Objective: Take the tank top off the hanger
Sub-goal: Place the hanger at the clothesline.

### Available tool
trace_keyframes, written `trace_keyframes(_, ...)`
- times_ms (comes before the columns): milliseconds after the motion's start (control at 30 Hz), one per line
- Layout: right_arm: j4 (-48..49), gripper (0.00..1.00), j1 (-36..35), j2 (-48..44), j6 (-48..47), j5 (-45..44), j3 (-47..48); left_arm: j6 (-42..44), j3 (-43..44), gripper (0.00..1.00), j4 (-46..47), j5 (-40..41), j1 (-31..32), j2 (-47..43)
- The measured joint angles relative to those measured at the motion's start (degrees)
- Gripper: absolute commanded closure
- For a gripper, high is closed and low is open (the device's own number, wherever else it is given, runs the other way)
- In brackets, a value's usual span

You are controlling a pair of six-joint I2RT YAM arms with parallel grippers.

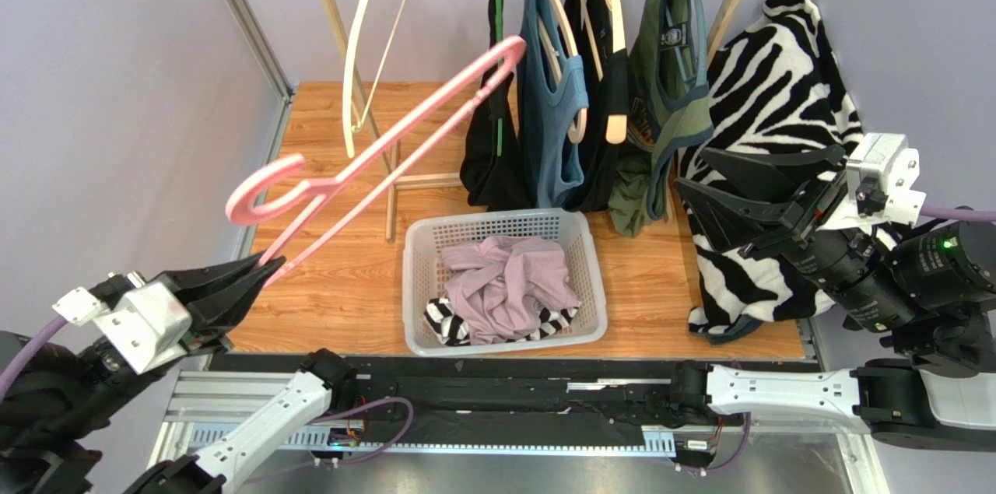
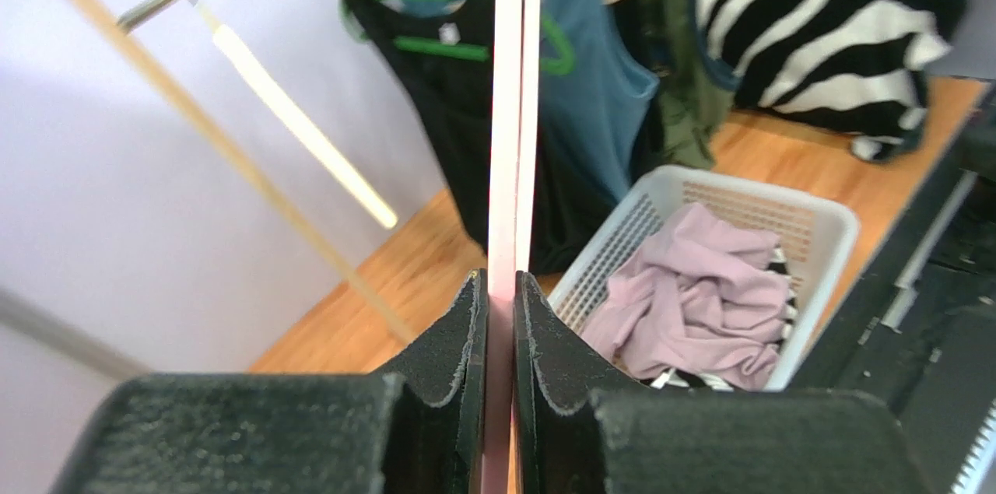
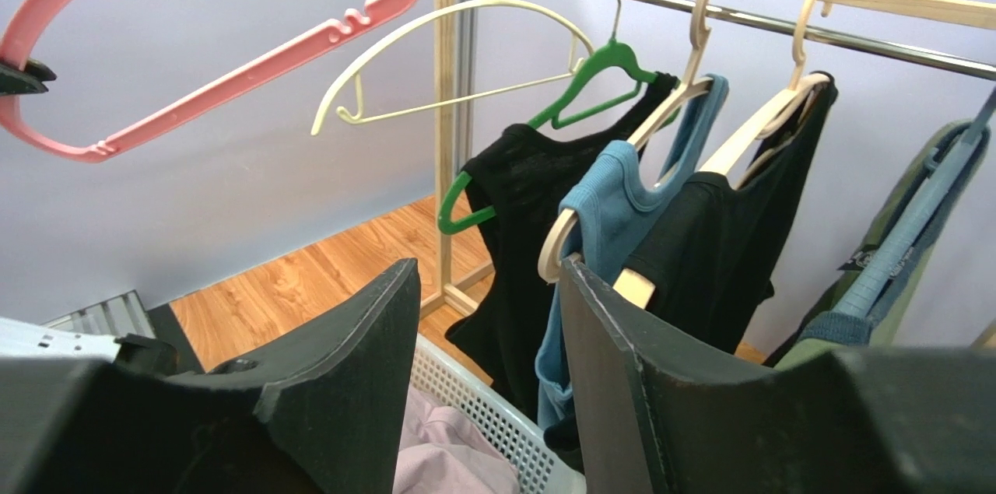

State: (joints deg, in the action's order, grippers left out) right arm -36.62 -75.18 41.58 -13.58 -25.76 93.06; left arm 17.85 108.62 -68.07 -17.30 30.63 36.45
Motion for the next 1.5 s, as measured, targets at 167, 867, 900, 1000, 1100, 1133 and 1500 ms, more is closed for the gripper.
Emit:
trace_keyframes(167, 0.24, 0.52, -0.02, 1.11, 0.09, -2.29, -0.11, -4.79, -7.17, 1.0, 2.16, 4.96, -5.11, -1.36)
trace_keyframes(867, -3.89, 0.53, -0.02, 5.75, 3.54, -7.28, 1.29, -18.05, 5.64, 1.0, -1.6, 13.49, -9.35, 27.06)
trace_keyframes(900, -3.98, 0.53, -0.02, 5.77, 3.69, -7.28, 1.29, -18.45, 7.8, 1.0, -1.6, 13.46, -9.35, 28.94)
trace_keyframes(1000, -3.98, 0.53, -0.02, 6.08, 3.93, -7.28, 1.29, -19.54, 11.69, 1.0, -1.44, 13.27, -9.35, 33.0)
trace_keyframes(1100, -4.0, 0.54, 0.0, 6.54, 4.31, -7.26, 1.29, -20.74, 14.99, 1.0, -1.4, 12.7, -9.35, 36.54)
trace_keyframes(1133, -4.0, 0.54, -0.02, 6.71, 4.33, -7.23, 1.27, -21.18, 15.89, 1.0, -1.42, 12.55, -9.35, 37.64)
trace_keyframes(1500, -4.0, 0.54, -0.02, 6.91, 4.76, -7.21, -2.01, -25.14, 23.58, 1.0, -0.26, 12.48, -9.6, 48.02)
